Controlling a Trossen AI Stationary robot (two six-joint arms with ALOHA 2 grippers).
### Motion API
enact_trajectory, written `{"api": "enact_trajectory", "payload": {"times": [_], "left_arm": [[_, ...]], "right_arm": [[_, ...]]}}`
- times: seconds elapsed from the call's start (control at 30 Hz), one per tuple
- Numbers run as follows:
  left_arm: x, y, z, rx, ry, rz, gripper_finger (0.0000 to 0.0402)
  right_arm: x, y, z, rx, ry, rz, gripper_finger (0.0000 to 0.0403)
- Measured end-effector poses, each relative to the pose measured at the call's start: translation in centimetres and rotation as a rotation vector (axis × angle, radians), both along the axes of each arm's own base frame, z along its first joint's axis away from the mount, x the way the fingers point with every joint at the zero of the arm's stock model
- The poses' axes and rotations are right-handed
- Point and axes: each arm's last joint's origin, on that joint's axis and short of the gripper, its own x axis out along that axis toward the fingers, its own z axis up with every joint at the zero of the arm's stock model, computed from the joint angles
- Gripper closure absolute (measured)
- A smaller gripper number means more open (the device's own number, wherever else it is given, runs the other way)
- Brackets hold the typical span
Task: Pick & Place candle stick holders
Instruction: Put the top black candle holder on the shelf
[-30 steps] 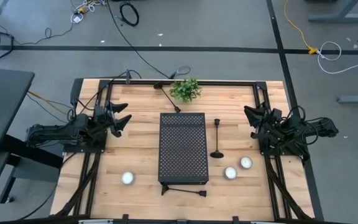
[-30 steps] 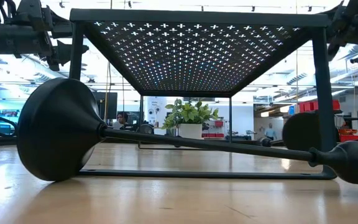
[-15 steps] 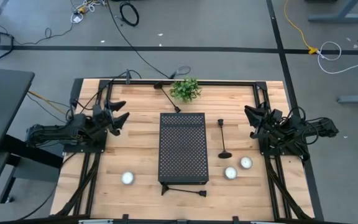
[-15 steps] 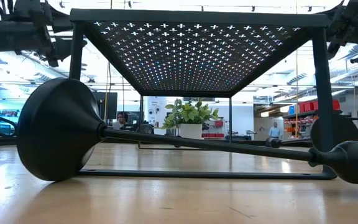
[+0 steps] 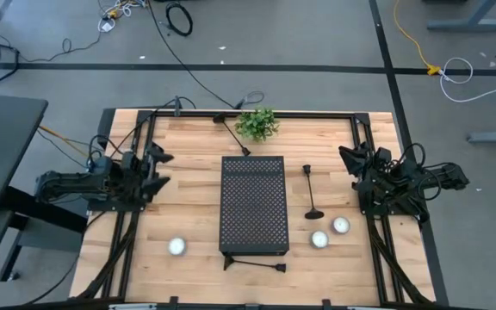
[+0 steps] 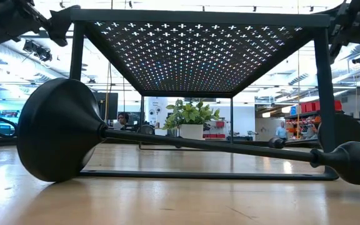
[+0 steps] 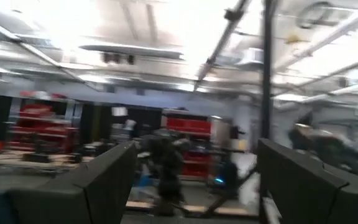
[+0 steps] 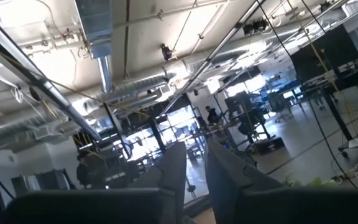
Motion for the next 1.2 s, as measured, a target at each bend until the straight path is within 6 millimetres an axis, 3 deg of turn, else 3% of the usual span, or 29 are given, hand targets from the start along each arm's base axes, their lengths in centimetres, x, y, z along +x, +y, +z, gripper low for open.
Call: {"api": "enact_trajectory", "payload": {"times": [0.2, 0.4, 0.6, 0.9, 1.0, 1.2], "left_arm": [[0.3, 0.0, 0.2, -0.017, -0.019, -0.009, 0.0071], [1.6, 0.7, -0.2, -0.100, 0.102, 0.204, 0.0073], [3.8, 1.3, 2.8, -0.141, 0.230, 0.374, 0.0088], [8.7, 3.6, 8.5, -0.024, 0.529, 0.575, 0.0099], [10.0, 4.8, 9.0, 0.039, 0.693, 0.641, 0.0099], [12.3, 7.7, 8.1, 0.140, 0.979, 0.836, 0.0099]], "right_arm": [[0.1, 0.1, -0.1, -0.004, 0.006, 0.030, 0.0346], [0.2, 0.1, -0.2, -0.011, 0.017, 0.044, 0.0346], [0.3, 0.2, -0.3, 0.004, 0.020, 0.053, 0.0346], [0.6, 0.2, -0.5, 0.000, 0.051, 0.053, 0.0346], [0.6, 0.2, -0.5, -0.001, 0.054, 0.053, 0.0346], [0.6, 0.2, -0.5, 0.000, 0.054, 0.053, 0.0346]]}}
